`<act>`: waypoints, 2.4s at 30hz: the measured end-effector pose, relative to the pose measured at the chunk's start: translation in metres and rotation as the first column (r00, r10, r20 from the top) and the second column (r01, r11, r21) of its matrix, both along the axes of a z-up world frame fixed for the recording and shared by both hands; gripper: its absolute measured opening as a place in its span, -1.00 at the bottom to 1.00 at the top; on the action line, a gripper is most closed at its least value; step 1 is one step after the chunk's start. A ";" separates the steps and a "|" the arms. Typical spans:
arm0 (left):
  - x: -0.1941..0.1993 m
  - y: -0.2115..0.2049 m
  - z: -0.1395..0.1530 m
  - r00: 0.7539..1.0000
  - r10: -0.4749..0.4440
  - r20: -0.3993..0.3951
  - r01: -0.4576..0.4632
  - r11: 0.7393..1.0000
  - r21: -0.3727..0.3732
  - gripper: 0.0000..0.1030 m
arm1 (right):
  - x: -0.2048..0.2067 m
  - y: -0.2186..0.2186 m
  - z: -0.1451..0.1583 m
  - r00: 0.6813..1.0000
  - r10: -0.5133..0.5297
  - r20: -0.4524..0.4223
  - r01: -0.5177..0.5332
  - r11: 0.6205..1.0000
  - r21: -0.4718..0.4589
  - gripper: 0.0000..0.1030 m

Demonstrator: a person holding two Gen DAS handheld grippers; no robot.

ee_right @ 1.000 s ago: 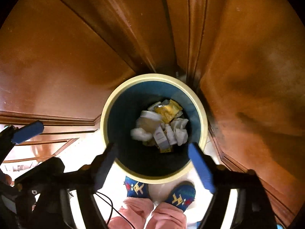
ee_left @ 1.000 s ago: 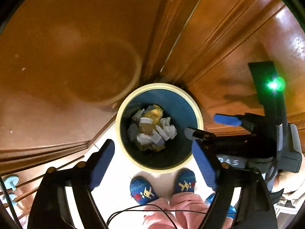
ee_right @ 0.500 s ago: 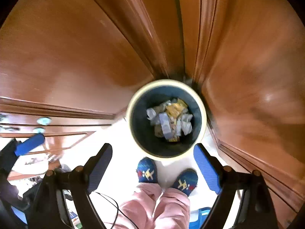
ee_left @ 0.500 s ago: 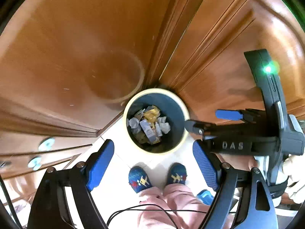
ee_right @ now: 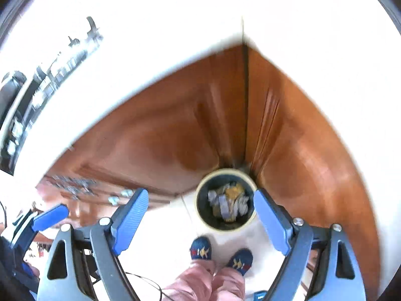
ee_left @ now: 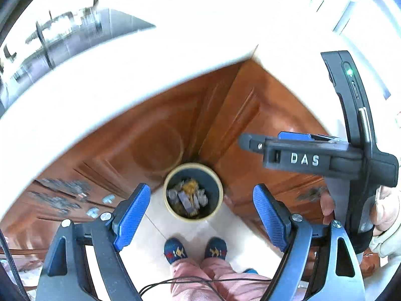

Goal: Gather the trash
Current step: 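Raise both empty tools toward the red packet and silver foil, then grasp the red packet with the right tool and lift it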

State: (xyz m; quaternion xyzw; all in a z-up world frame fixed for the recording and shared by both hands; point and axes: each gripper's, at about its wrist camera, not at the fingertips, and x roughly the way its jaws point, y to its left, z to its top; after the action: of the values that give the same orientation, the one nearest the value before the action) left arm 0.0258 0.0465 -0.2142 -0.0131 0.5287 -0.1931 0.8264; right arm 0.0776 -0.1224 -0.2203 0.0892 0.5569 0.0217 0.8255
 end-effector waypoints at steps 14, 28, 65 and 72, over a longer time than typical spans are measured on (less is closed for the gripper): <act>0.021 -0.008 0.174 0.948 0.100 0.303 -0.072 0.992 -0.100 0.61 | 0.027 -0.011 0.166 0.965 0.107 0.238 -0.050 0.971 -0.234 0.37; 0.112 -0.015 0.277 0.900 0.112 0.421 -0.123 0.992 0.000 0.68 | 0.127 -0.034 0.261 0.946 0.076 0.314 -0.022 0.985 -0.172 0.38; 0.582 0.028 0.097 0.992 0.054 0.111 -0.053 0.999 -0.010 0.69 | 0.526 -0.028 0.069 0.998 -0.059 0.032 0.061 0.995 -0.082 0.38; 0.594 0.023 0.088 0.994 0.026 0.109 -0.026 1.000 0.003 0.69 | 0.533 -0.027 0.048 1.000 -0.028 0.004 0.028 0.989 -0.143 0.37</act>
State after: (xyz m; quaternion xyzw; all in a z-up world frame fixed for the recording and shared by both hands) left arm 0.6202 0.0694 -0.1260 -0.0076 0.4831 -0.1815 0.8565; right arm 0.6104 -0.1492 -0.1719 0.0376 0.5550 -0.0297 0.8305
